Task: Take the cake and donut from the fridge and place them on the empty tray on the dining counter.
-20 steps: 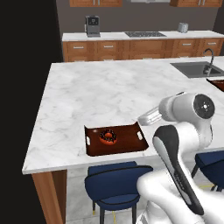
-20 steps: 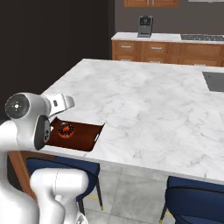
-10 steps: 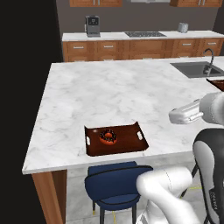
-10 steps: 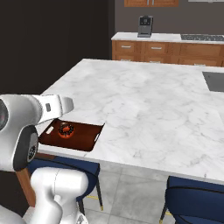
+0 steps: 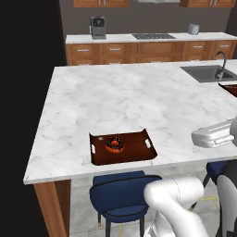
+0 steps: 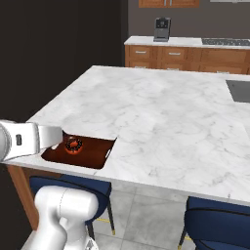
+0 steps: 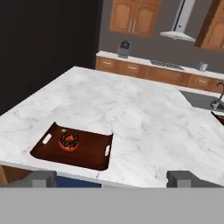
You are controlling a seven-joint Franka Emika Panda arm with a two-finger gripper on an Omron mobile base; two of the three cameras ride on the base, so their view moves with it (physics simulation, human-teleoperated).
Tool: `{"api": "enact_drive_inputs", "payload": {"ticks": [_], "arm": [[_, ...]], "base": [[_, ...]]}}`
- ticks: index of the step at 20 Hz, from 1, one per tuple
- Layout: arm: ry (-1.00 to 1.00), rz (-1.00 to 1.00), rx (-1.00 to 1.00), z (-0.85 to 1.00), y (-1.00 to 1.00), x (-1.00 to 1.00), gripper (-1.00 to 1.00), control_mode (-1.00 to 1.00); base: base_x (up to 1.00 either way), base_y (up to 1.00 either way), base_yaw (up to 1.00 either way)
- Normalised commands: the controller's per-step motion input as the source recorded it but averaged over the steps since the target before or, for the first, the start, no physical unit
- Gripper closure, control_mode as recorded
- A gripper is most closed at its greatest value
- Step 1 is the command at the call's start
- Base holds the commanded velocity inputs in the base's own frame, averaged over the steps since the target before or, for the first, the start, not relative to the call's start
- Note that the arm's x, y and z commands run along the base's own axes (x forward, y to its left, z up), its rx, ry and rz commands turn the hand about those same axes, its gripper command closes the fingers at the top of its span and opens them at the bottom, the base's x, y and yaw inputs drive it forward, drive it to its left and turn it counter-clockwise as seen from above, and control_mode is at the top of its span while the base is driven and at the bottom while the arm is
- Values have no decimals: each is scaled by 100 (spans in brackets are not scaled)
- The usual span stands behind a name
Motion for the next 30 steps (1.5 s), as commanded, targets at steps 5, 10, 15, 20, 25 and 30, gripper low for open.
{"api": "enact_drive_inputs", "payload": {"ticks": [5,10,15,20,25,30], "arm": [[0,0,0,0,0,0,-100,100],[0,0,0,0,0,0,-100,100],[0,0,0,0,0,0,-100,100],[0,0,0,0,0,0,-100,100],[0,0,0,0,0,0,-100,100],[0,0,0,0,0,0,-100,100]], "base": [[-31,-4,-5],[-100,-44,-18],[-52,-40,-61],[2,-2,-96],[4,0,-99],[0,-9,-94]]}}
